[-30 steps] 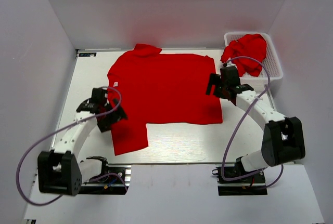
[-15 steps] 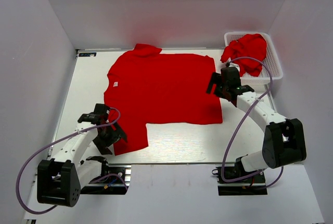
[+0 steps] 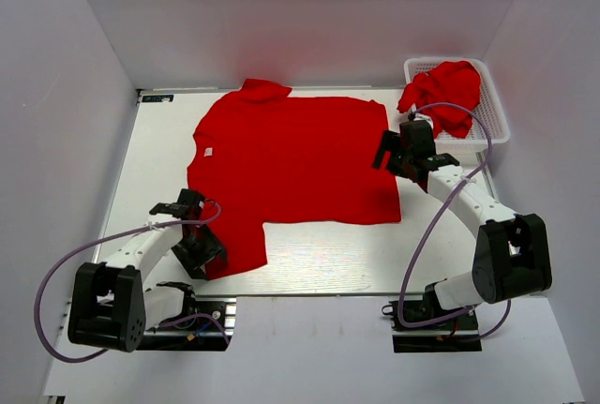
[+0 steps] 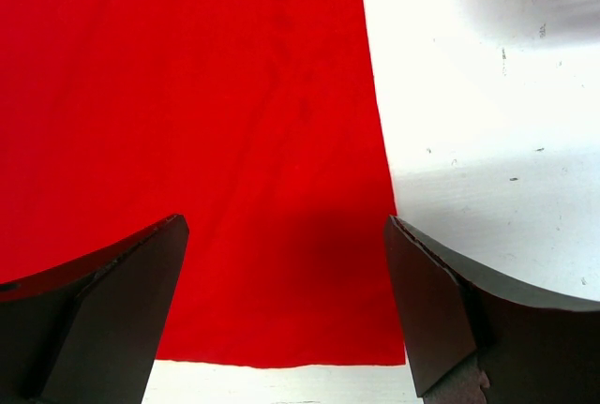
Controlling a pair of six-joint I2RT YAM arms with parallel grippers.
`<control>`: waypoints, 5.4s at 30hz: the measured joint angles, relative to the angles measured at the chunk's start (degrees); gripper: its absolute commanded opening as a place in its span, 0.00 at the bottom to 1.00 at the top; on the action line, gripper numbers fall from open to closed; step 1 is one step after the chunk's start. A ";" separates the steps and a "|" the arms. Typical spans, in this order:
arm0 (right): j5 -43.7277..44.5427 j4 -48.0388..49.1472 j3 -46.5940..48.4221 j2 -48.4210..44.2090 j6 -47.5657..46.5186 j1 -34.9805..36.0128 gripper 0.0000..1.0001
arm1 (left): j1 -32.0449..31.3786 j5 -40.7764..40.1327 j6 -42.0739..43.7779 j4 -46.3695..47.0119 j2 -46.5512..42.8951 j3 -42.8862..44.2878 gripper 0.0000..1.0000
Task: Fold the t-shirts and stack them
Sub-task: Grap the side of the flattened tshirt closest away from the robot with both arms, then fold the flattened tshirt in 1/3 of the way
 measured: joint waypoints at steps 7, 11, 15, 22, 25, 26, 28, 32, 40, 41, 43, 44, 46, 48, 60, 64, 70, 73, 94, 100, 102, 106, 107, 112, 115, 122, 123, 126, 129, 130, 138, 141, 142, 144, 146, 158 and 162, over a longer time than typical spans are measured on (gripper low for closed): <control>0.02 -0.61 -1.73 -1.90 0.39 -0.28 0.90 | -0.98 -0.87 -1.09 0.42 3.89 -0.02 0.41; -0.70 -2.23 -5.66 -6.45 0.24 -0.39 0.90 | -0.98 -0.66 -1.49 0.13 4.02 -0.39 0.00; -2.36 -4.85 -7.96 -9.25 0.00 -0.39 0.90 | -1.09 -0.24 -0.94 0.52 3.74 -0.39 0.00; -7.17 -10.47 -11.04 -9.33 1.66 -0.37 0.90 | -1.33 -0.79 0.94 3.26 1.20 -0.79 0.00; -9.73 -11.41 -12.63 -7.96 2.86 -0.33 0.90 | -1.33 -0.85 1.92 4.55 1.18 -0.59 0.00; -10.29 -11.67 -12.90 -7.37 3.15 -0.31 0.89 | -1.33 -0.85 2.21 4.76 1.18 -0.50 0.00; -11.34 -12.11 -13.40 -6.03 3.78 -0.28 0.89 | -1.33 -0.85 2.82 5.33 1.20 -0.39 0.00; -11.32 -12.46 -13.51 -4.81 4.85 -0.28 0.88 | -1.33 -0.46 4.44 6.93 1.20 -0.22 0.00; -8.46 -10.40 -13.51 -1.68 6.88 -0.33 0.83 | -1.31 1.95 7.98 10.27 1.20 1.92 0.00; -8.24 -10.05 -13.51 -0.85 7.15 -0.33 0.80 | -1.33 2.58 8.61 10.75 1.20 2.16 0.00; -7.89 -8.87 -13.27 -0.09 7.45 -0.33 0.69 | -1.33 4.00 9.99 11.19 1.20 2.84 0.00; -7.72 -8.17 -13.27 0.24 7.56 -0.33 0.64 | -1.33 4.66 10.75 11.34 1.22 3.48 0.00; -7.65 -7.13 -13.27 0.70 7.76 -0.33 0.29 | -1.33 6.08 12.24 11.85 1.22 4.98 0.00; -7.50 -6.25 -13.42 1.09 7.80 -0.33 0.14 | -1.33 7.80 13.90 12.35 1.22 6.95 0.00; -8.22 -7.41 -10.56 1.46 5.29 -0.33 0.00 | -0.87 17.84 22.71 18.21 6.03 21.88 0.00; -8.17 -7.76 -4.92 2.75 3.45 -0.35 0.00 | -0.66 17.40 22.86 24.65 9.49 22.56 0.00; -7.48 -8.00 0.81 4.42 2.01 -0.37 0.00 | -0.26 15.30 23.45 31.76 14.84 25.51 0.00; -7.02 -8.20 3.50 5.92 1.25 -0.39 0.00 | -0.13 14.40 24.22 37.31 16.02 25.81 0.00; -3.89 -9.05 20.50 17.38 -4.42 -1.60 0.00 | 1.38 11.02 37.03 46.77 34.58 49.33 0.00; -3.61 -9.57 25.16 21.73 -4.57 -2.56 0.00 | 2.84 10.67 38.14 47.15 38.42 52.15 0.00; -3.56 -10.05 26.73 22.86 -4.50 -2.91 0.00 | 3.32 10.49 38.32 47.30 39.80 53.33 0.00; -3.61 -10.91 29.64 25.09 -4.46 -3.65 0.00 | 4.35 10.29 38.49 47.74 41.70 54.93 0.00; -3.61 -11.19 30.21 25.55 -4.46 -3.78 0.00 | 4.57 10.32 38.51 48.13 42.01 55.04 0.00; -3.80 -12.02 34.34 29.22 -4.35 -4.31 0.00 | 5.53 10.93 38.45 49.51 45.55 57.42 0.00; -3.61 -13.84 38.66 32.81 -3.56 -4.63 0.08 | 5.95 11.37 38.05 50.64 50.71 61.96 0.01; -2.56 -16.20 47.10 40.59 -2.45 -5.70 0.90 | 7.19 10.82 35.52 48.13 64.98 76.02 1.00; -2.80 -16.50 48.15 41.33 -2.93 -5.77 0.90 | 7.50 10.54 35.32 47.28 66.58 78.09 1.00; -4.74 -16.48 48.94 41.42 -4.37 -5.95 0.90 | 8.48 9.42 34.53 44.76 67.23 79.76 1.00; -9.38 -15.08 48.04 40.50 -6.23 -5.77 0.90 | 9.20 8.22 34.07 44.24 64.87 77.94 1.00; -10.86 -14.51 47.12 39.85 -6.73 -5.64 0.90 | 9.40 8.09 33.92 43.98 63.43 76.43 1.00; -19.65 -11.28 37.03 34.93 -9.18 -4.09 0.90 | 8.98 10.84 31.76 45.38 48.50 57.64 1.00; -21.05 -10.16 33.92 34.95 -8.92 -4.09 0.90 | 8.55 13.11 29.83 47.52 45.59 48.98 1.00; -21.38 -9.51 32.81 34.95 -8.76 -4.17 0.90 | 8.41 13.57 29.31 47.89 45.53 46.56 1.00; -21.55 -8.66 30.75 34.95 -8.22 -4.35 0.90 | 8.41 14.32 28.15 47.76 46.10 42.23 1.00; -21.57 -7.78 28.83 34.97 -7.58 -4.52 0.90 | 8.83 14.71 27.15 48.30 46.64 38.71 1.00; -23.76 5.31 5.18 21.14 -2.78 -5.40 0.90 | 9.05 9.84 21.46 45.03 28.46 18.29 1.00; -26.14 3.74 -5.01 11.80 -1.57 -5.14 0.90 | 8.44 7.02 17.84 31.67 15.17 9.68 1.00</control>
